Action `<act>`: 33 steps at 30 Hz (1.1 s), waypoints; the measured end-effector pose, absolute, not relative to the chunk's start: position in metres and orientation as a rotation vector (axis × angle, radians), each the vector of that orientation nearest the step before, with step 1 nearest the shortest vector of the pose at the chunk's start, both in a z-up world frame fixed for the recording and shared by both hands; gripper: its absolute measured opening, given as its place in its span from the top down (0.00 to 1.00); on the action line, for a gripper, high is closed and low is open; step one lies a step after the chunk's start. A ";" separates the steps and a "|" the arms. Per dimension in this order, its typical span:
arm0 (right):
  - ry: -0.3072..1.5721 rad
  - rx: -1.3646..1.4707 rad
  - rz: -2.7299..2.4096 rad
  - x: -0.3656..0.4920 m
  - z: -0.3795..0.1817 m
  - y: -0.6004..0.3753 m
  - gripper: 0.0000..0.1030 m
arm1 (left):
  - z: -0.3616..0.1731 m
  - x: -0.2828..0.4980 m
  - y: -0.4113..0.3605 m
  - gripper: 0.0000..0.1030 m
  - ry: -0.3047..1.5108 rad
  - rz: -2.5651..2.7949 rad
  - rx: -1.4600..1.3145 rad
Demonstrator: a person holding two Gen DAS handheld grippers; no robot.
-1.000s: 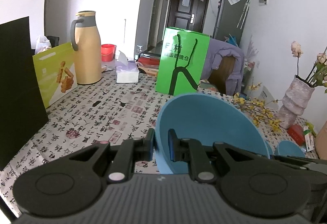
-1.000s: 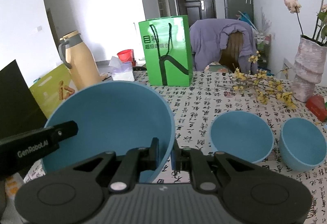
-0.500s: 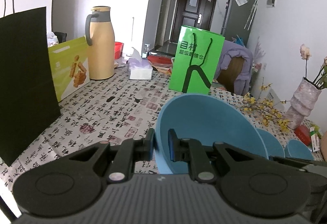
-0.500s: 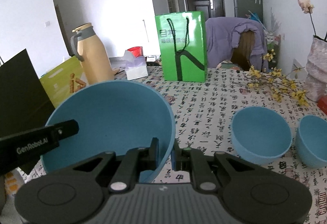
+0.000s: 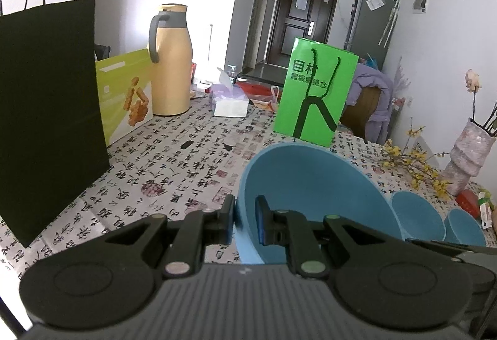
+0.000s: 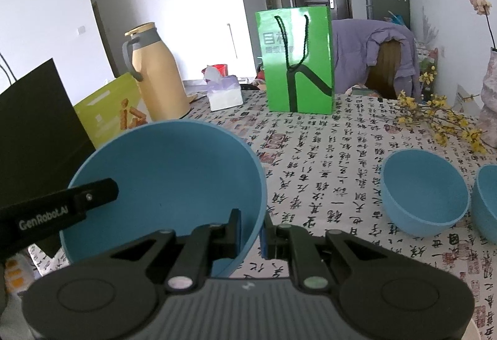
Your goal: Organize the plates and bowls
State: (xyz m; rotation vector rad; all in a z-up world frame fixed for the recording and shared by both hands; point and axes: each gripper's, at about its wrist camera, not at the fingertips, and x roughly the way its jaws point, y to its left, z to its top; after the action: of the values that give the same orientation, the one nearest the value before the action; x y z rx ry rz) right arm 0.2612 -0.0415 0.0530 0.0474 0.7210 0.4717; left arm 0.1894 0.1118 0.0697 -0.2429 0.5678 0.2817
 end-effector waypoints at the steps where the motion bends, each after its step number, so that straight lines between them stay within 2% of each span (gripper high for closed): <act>1: 0.722 0.046 0.475 0.260 0.052 -0.039 0.89 | 0.069 0.188 0.114 0.86 0.568 0.284 -0.243; 33: 0.746 0.023 0.530 0.214 0.024 0.015 0.88 | 0.032 0.141 0.165 0.86 0.607 0.311 -0.240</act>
State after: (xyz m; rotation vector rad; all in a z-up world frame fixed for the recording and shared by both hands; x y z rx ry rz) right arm 0.2143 0.0153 0.0238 0.0228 0.7462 0.5302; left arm 0.1405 0.1651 0.0317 -0.2400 0.6072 0.3106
